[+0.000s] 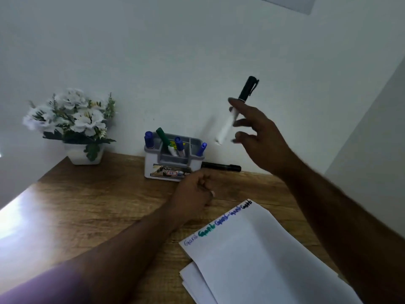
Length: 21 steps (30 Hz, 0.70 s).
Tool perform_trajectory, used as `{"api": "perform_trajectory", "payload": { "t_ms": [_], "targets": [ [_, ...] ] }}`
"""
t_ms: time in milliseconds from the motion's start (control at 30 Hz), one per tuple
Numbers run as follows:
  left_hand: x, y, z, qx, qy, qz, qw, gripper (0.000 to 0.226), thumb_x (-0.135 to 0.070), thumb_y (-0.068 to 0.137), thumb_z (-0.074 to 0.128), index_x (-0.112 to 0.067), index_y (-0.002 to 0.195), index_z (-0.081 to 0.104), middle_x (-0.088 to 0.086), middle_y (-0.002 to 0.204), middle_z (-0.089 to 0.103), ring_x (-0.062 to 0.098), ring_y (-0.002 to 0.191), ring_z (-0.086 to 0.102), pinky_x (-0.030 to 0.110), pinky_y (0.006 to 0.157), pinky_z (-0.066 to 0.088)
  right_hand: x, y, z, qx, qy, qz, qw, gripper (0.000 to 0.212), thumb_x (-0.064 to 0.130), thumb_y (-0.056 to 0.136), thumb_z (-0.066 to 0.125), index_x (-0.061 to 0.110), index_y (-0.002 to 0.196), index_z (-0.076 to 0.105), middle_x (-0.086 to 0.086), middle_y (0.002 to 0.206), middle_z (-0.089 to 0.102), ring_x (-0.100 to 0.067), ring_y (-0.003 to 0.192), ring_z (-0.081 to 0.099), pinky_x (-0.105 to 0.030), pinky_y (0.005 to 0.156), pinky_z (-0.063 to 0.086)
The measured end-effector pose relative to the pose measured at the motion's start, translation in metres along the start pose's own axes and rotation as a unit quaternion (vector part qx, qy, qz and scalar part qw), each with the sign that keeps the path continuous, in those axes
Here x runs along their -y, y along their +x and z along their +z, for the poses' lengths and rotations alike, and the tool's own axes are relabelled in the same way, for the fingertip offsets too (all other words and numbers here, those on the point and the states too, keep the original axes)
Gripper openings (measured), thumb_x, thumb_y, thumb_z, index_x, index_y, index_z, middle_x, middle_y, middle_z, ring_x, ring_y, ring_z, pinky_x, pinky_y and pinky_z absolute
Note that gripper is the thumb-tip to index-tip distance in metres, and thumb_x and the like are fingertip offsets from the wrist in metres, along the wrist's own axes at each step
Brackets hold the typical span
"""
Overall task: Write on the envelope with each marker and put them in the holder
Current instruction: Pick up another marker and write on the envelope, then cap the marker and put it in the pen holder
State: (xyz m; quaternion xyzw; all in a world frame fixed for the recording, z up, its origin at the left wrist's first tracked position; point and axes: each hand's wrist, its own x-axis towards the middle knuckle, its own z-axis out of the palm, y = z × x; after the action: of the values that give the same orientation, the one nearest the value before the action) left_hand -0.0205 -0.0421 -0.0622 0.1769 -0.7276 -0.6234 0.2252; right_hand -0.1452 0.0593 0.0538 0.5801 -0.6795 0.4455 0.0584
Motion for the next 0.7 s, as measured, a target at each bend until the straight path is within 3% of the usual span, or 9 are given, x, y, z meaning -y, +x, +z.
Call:
{"api": "perform_trajectory", "payload": {
  "t_ms": [67,133,200,333,467,567,700],
  "targets": [
    [0.002,0.001,0.0,-0.005,0.013,0.001,1.0,0.03,0.002,0.085,0.064,-0.017,0.108,0.063,0.0,0.095,0.066,0.014,0.087,0.064,0.03,0.083,0.057,-0.005,0.019,0.008,-0.026,-0.04,-0.001,0.999,0.049,-0.003,0.09,0.058,0.023,0.131,0.056,0.002,0.124,0.054,-0.007,0.107,0.056,-0.014,0.085,0.05],
    [0.003,0.002,-0.001,-0.005,0.033,-0.002,0.999,0.024,-0.001,0.085,0.065,-0.018,0.102,0.066,0.0,0.099,0.068,0.014,0.09,0.065,0.03,0.085,0.057,-0.013,0.033,0.023,-0.102,-0.048,-0.02,0.993,0.033,0.001,0.088,0.064,0.015,0.116,0.069,-0.003,0.109,0.064,-0.011,0.1,0.061,-0.018,0.084,0.05],
    [0.005,0.003,-0.001,-0.004,0.039,-0.003,0.999,0.02,-0.002,0.085,0.065,-0.017,0.098,0.068,-0.001,0.098,0.069,0.013,0.089,0.066,0.029,0.086,0.056,-0.027,0.043,0.038,-0.131,-0.071,-0.042,0.988,0.027,-0.003,0.084,0.066,0.009,0.107,0.074,-0.012,0.102,0.07,-0.018,0.093,0.065,-0.024,0.084,0.052],
    [0.007,0.003,0.0,0.003,0.063,0.025,0.998,0.018,-0.002,0.085,0.065,-0.013,0.099,0.069,-0.005,0.093,0.068,0.007,0.085,0.063,0.021,0.083,0.054,-0.043,0.047,0.06,-0.06,-0.135,-0.061,0.987,0.025,-0.005,0.082,0.066,0.007,0.101,0.076,-0.014,0.103,0.073,-0.024,0.097,0.068,-0.006,0.085,0.042],
    [0.009,0.005,-0.001,0.01,0.077,0.032,0.996,0.02,-0.001,0.085,0.064,-0.013,0.1,0.069,-0.007,0.093,0.067,0.003,0.086,0.062,0.017,0.082,0.052,-0.037,0.046,0.061,0.116,-0.073,0.051,0.989,0.038,-0.019,0.078,0.05,0.004,0.092,0.077,-0.017,0.126,0.064,-0.021,0.128,0.052,-0.022,0.103,0.04],
    [0.011,0.006,-0.002,0.014,0.095,0.039,0.995,0.024,0.003,0.085,0.061,-0.014,0.099,0.069,-0.006,0.095,0.066,0.002,0.087,0.061,0.011,0.077,0.051,-0.031,0.045,0.053,0.081,0.041,0.102,0.991,0.04,-0.023,0.076,0.042,-0.001,0.082,0.075,-0.016,0.134,0.058,-0.012,0.135,0.042,-0.019,0.106,0.036],
    [0.011,0.007,-0.001,0.012,0.112,0.042,0.993,0.026,0.006,0.084,0.06,-0.011,0.101,0.069,-0.003,0.097,0.067,0.007,0.089,0.061,0.013,0.079,0.051,-0.039,0.039,0.048,-0.001,0.059,0.077,0.995,0.041,-0.015,0.09,0.044,0.009,0.111,0.071,-0.004,0.139,0.053,-0.008,0.132,0.044,-0.005,0.1,0.035]
  ]
}}
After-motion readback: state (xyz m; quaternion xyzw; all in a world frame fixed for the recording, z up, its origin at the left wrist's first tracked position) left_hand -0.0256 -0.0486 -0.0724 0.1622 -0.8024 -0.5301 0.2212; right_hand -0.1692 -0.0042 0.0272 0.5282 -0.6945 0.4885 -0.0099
